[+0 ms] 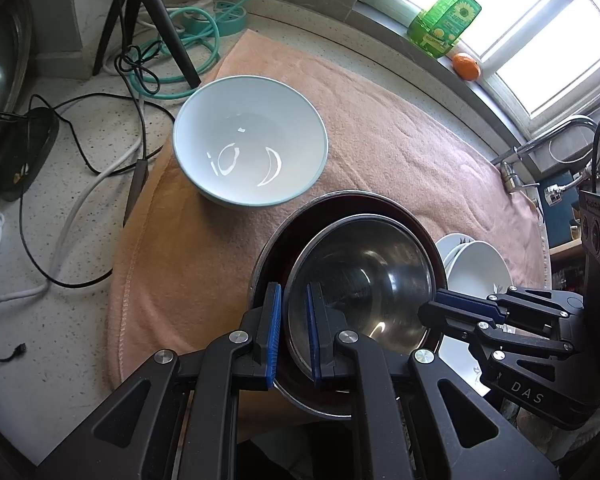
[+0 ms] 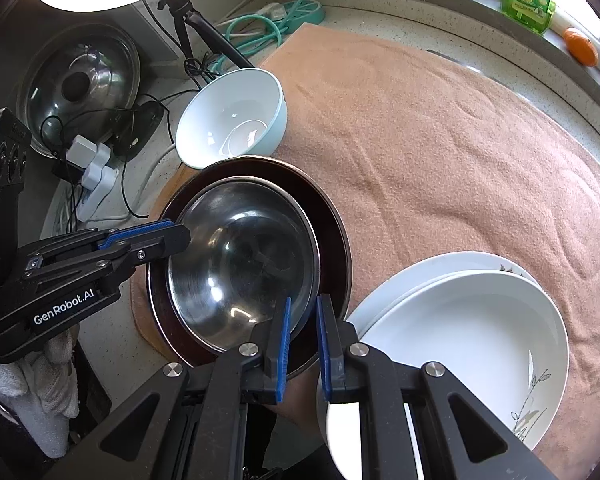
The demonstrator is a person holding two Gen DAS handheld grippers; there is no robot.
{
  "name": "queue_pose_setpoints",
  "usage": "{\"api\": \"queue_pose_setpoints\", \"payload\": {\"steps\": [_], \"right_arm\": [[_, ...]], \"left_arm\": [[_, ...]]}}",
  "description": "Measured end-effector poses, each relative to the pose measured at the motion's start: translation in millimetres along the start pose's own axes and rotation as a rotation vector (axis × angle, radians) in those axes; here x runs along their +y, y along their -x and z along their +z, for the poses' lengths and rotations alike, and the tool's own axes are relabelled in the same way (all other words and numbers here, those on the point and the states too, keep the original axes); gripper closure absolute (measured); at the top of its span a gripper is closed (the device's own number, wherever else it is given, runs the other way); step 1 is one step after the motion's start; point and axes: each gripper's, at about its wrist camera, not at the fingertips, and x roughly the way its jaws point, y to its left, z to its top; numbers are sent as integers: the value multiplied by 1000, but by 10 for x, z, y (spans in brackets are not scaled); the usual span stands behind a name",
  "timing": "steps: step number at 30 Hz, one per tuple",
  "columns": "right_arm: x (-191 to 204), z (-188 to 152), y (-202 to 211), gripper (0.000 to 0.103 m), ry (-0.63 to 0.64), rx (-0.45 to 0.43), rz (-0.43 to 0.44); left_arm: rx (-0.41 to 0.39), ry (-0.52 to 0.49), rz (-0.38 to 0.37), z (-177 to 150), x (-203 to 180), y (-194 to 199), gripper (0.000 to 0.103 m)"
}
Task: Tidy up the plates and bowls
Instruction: 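Lower the red-bottomed bowl into the large steel bowl and open the right tool, then move the right tool to the rim of the white blue-rimmed bowl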
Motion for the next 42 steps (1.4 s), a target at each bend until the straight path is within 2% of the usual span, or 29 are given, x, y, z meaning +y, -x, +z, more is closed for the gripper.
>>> {"api": "queue_pose_setpoints", "payload": {"steps": [6,12,17,18,22,25,29,35,42], "right_arm": [[-21,-6,105,90,-18,-26,31],[-33,60,344,90,-27,-115,64],[-141,208,477,89,-63,-193,75],[-163,249,485,89,-67,-204,75],[-245,430,495,89,-75,-242,61],[-288,561,457,88,-88,-242,77],[-282,703,377,74,-90,-235,105],[-237,894,199,74,-95,-204,128],[-261,1087,-24,74,-135,-156,171]], "left_arm": [[-21,2,-16,13,10,77,94],[-77,31,-37,40,108,285,94],[-145,101,-44,78,302,447,94],[-153,124,-47,87,352,458,91],[-173,197,-63,126,547,474,91],[-191,225,-55,164,646,469,91],[-193,255,-56,218,760,420,91],[-178,294,-64,313,871,298,91],[-155,358,-128,426,943,153,91]]}}
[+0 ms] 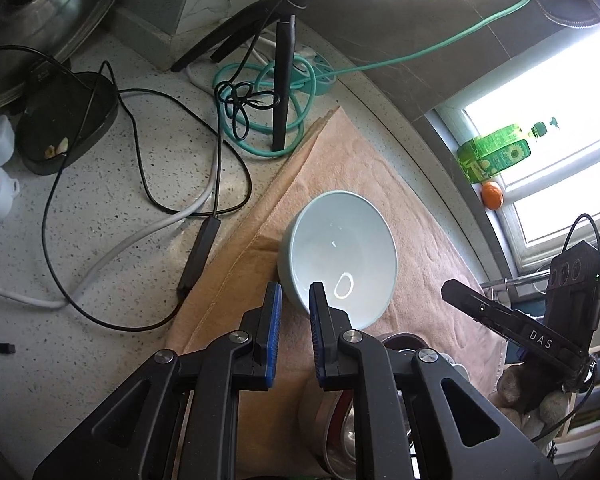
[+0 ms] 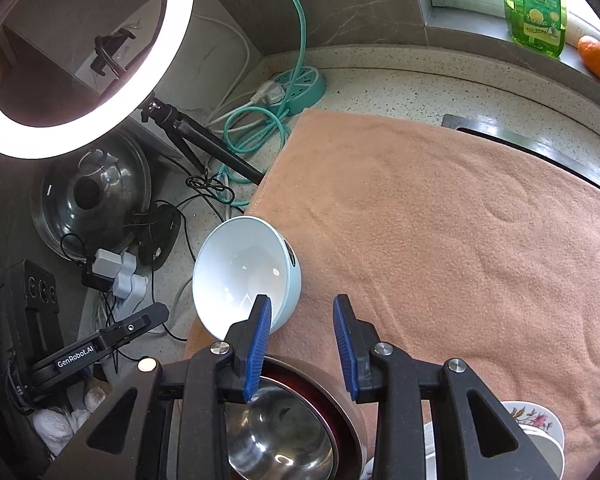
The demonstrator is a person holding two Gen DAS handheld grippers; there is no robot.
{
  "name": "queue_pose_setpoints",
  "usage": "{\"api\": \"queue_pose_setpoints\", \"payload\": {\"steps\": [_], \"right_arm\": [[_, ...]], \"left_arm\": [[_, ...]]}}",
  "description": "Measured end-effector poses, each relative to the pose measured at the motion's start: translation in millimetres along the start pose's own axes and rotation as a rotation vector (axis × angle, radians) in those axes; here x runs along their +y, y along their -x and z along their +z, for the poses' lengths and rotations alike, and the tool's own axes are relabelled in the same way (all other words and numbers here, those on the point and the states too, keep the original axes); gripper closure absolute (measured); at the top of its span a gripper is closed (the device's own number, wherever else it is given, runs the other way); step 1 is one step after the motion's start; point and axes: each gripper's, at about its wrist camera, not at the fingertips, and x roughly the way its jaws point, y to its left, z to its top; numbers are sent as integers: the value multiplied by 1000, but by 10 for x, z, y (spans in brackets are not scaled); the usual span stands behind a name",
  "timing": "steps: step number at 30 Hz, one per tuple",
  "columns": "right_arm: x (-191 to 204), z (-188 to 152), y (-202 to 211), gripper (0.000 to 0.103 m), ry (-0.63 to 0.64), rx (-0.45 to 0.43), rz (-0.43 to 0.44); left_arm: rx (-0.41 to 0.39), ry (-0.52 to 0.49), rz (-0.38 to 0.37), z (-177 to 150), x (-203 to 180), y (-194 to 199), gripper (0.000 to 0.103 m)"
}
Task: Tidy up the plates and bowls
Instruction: 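Move the right tool to the rim of the white blue-rimmed bowl, then close the right tool on the white bowl rim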
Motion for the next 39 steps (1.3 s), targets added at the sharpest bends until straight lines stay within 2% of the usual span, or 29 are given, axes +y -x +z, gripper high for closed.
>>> {"api": "queue_pose_setpoints", "payload": {"steps": [6,21,32,39], "right_arm": [[-8,109,-193,74,-22,30,11],[68,198,-479,75,-1,72,-19],[77,230,-605,91,4,98,-20],[87,226,-636,97,7,107,-21]], "left_arm": [[27,28,-22,85,5,-145,91],[20,-15,42,186,-68,-271,91],[18,-48,74,243,-92,-322,91],[27,-62,76,256,-105,-367,94]]}}
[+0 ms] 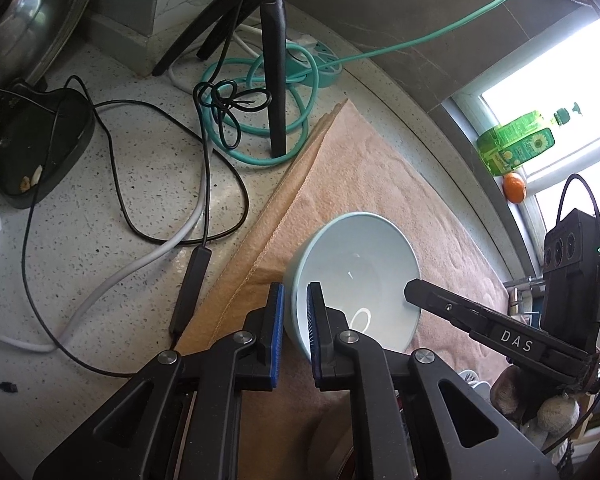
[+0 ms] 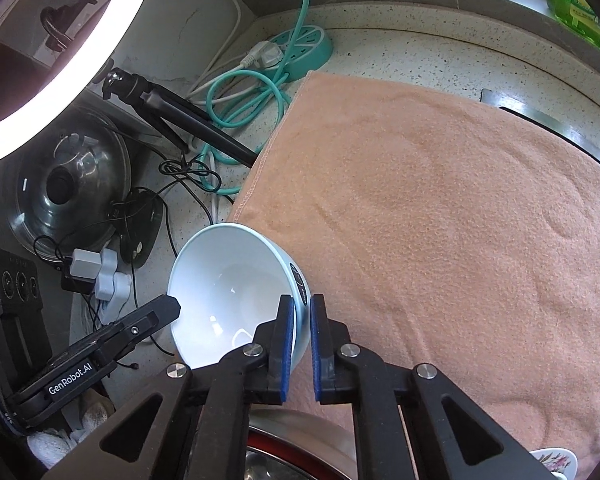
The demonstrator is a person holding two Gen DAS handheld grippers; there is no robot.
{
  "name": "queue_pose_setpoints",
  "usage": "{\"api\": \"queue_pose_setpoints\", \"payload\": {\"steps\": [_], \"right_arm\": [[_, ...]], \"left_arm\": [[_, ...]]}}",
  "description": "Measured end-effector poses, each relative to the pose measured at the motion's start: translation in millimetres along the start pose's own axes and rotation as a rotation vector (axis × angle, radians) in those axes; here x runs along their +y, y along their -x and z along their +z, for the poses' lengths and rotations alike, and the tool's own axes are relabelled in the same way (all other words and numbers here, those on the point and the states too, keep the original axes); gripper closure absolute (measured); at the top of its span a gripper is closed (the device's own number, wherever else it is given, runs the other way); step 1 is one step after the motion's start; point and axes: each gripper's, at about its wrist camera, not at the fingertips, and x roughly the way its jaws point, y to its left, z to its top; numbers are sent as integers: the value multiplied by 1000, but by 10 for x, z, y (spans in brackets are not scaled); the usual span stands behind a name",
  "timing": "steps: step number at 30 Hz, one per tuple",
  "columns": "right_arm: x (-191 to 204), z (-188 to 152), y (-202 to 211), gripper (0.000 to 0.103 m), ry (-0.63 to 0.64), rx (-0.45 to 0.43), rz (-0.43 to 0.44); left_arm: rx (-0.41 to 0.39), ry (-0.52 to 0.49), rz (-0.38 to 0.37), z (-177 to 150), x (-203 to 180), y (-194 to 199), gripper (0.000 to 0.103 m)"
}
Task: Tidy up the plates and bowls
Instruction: 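Close the right tool on the white bowl rim, then lift the white bowl with the right tool over the nested steel bowls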
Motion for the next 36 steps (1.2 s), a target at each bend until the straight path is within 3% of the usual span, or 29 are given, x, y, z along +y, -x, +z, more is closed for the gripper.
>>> {"api": "queue_pose_setpoints", "payload": {"steps": [13,36], "right_arm": [[2,-20,62,97,-11,-7,16],[30,-248,710,97,-14,-89,53]], "left_arm": [[-12,3,-10,-2,-18,81,96],[-86,-62,-81,-122,-376,595,96]]}}
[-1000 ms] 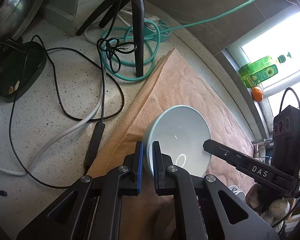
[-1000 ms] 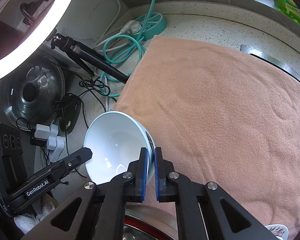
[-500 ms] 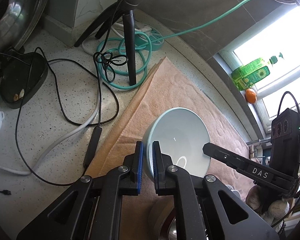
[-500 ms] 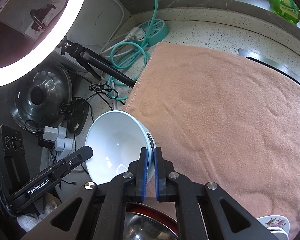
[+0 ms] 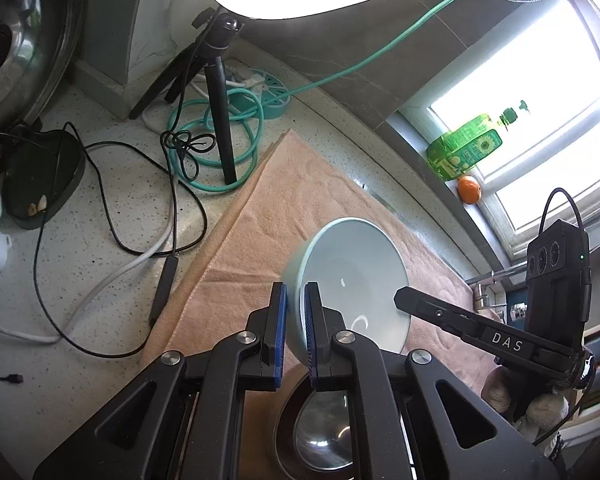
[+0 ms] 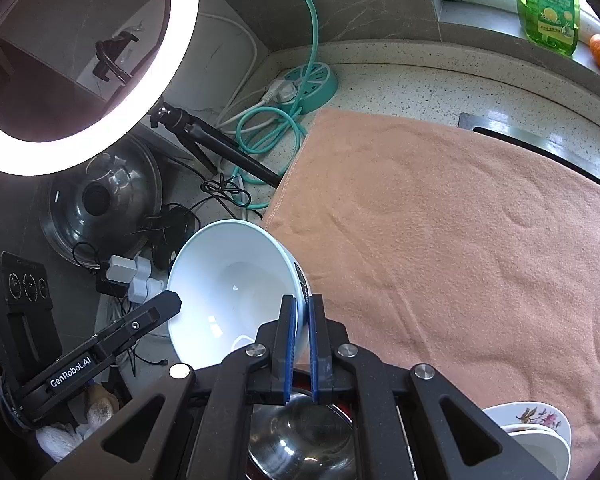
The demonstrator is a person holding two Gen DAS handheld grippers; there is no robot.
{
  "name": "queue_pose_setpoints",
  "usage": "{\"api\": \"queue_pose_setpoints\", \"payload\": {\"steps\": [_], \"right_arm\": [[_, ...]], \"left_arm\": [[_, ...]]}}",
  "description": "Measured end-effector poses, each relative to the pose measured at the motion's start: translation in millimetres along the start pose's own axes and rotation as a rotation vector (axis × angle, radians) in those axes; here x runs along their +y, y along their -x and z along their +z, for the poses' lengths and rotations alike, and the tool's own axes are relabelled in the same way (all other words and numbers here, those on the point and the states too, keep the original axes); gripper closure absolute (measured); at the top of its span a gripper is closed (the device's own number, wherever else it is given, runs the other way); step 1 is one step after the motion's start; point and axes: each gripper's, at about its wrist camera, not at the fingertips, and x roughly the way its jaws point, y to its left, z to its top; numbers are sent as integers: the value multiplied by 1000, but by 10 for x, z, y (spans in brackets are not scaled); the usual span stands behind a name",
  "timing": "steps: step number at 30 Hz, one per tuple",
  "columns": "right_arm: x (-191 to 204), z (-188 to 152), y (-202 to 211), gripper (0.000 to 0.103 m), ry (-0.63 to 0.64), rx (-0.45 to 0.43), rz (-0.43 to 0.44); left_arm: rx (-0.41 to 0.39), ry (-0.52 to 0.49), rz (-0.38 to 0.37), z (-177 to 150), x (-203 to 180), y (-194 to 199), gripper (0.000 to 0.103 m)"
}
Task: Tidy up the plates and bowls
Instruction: 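Lift the white bowl with the right tool over the nested steel bowls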
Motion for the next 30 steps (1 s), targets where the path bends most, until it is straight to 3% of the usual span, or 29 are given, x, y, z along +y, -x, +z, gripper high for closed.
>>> {"api": "queue_pose_setpoints", "payload": {"steps": [13,30], "right_arm": [[-35,-276,368,97,-3,-28,1],[-115,-712,504,97,-12,-15,-16]], "left_arm": [[14,-35,-50,-219,-180,133,96],[73,-43,-65,-586,-220,157,96]]}}
